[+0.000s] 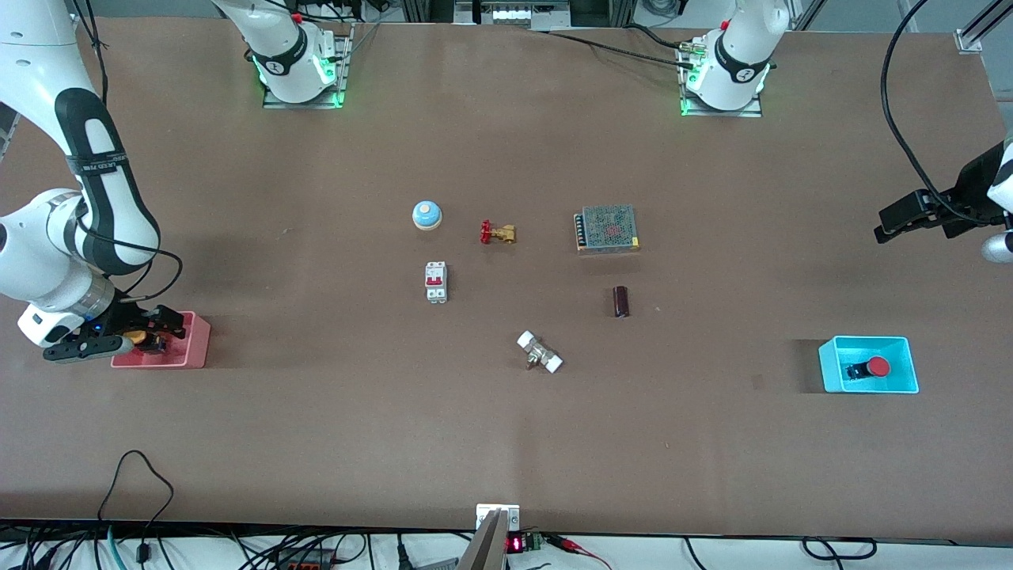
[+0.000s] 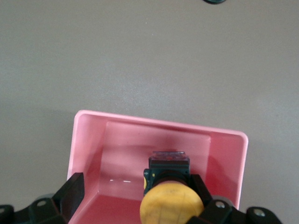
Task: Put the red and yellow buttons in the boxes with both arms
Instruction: 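Lower the yellow button onto the pink box floor and open the right gripper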
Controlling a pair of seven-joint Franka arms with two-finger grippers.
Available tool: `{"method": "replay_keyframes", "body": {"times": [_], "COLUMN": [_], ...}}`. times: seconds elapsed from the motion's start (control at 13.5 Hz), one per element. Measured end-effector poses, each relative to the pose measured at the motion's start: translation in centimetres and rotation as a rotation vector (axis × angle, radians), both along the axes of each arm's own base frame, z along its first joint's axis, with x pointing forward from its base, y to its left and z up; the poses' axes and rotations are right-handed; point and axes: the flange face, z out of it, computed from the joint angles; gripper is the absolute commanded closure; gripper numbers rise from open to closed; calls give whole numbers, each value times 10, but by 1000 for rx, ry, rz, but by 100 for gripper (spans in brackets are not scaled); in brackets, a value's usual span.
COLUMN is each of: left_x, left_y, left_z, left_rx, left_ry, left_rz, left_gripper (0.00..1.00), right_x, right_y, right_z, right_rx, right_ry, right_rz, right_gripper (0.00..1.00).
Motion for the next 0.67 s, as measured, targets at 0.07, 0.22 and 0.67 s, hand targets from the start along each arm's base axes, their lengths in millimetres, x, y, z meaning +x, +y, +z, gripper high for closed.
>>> {"method": "replay_keyframes", "body": {"times": [0.07,0.22,0.67], "left_x": [0,0,-2], "left_y": [0,0,1], "left_z": [0,0,-2], "left_rx": [0,0,-1], "left_ry": [0,1,18], "left_rz": [0,-1,1], "left_gripper": [0,0,0], "right_x": [0,0,-5], "right_y": [0,0,1], "right_z": [1,1,-7], "right_rx": [0,0,11], "right_ry": [-1,-2,27], "right_rz": [1,1,-1], "right_gripper": [0,0,0]}}
